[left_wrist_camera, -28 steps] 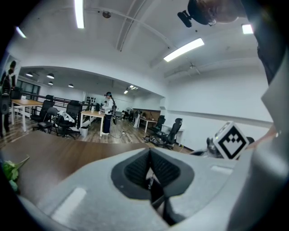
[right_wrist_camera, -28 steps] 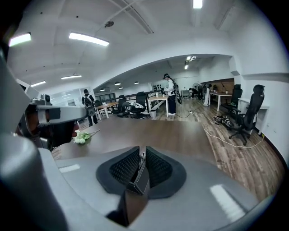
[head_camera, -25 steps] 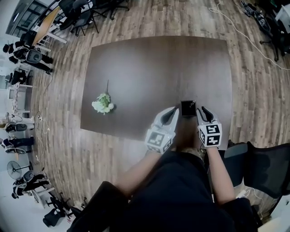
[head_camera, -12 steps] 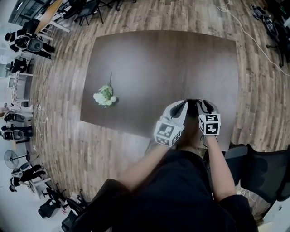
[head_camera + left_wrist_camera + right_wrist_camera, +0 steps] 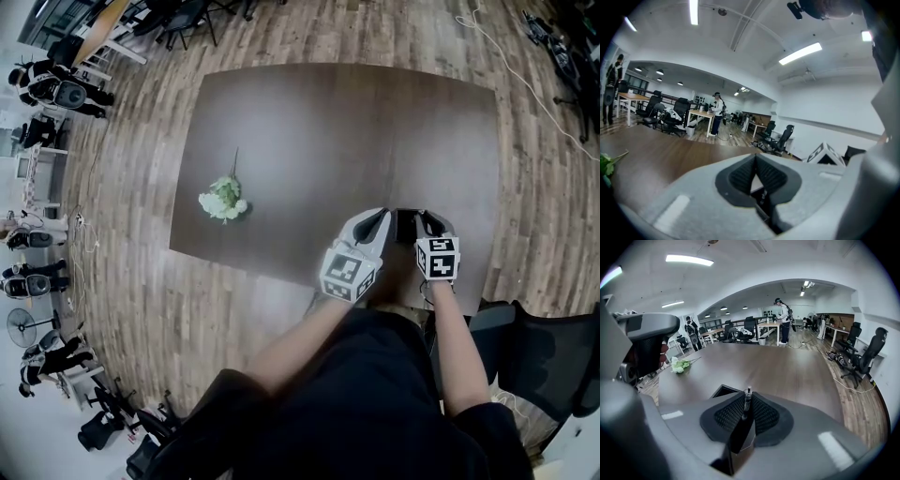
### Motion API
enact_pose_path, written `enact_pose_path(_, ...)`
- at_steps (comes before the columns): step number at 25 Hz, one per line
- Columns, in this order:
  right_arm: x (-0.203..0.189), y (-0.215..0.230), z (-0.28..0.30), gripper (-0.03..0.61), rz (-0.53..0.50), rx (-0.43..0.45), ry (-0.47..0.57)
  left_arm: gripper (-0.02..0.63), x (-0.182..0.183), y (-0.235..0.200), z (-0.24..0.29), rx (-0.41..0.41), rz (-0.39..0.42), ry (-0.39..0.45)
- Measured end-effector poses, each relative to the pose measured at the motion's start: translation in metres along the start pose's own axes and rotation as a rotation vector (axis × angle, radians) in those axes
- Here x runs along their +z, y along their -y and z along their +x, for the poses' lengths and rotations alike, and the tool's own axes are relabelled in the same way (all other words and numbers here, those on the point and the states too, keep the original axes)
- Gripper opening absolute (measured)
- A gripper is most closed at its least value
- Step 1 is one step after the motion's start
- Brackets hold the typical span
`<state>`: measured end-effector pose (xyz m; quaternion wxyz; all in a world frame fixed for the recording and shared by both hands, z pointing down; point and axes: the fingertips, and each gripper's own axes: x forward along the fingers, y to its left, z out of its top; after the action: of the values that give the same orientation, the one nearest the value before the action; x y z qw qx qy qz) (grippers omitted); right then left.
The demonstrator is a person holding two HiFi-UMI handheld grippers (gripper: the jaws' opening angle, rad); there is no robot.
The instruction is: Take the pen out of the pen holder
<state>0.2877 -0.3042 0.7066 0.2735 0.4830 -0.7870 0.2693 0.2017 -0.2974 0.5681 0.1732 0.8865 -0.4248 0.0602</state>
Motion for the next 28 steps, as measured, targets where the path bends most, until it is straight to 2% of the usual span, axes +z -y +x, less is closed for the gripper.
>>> enact_pose_path(9, -0.001, -0.012, -0.008, 0.046, 0.006, -0.038, 0.0, 0.003, 0.006, -0.01, -0.014, -0.038, 0.004, -0.007)
enact_pose_path(23, 0.033, -0.02, -0.053, 0.046, 0.02, -0.113, 0.121, 0.003, 0.033, -0.007, -0.02, -0.111, 0.033, 0.03)
enact_pose_path(28, 0.051, -0.032, -0.073, 0.046, 0.001, -0.114, 0.177, 0.003, 0.039, -0.008, -0.029, -0.128, 0.038, 0.039)
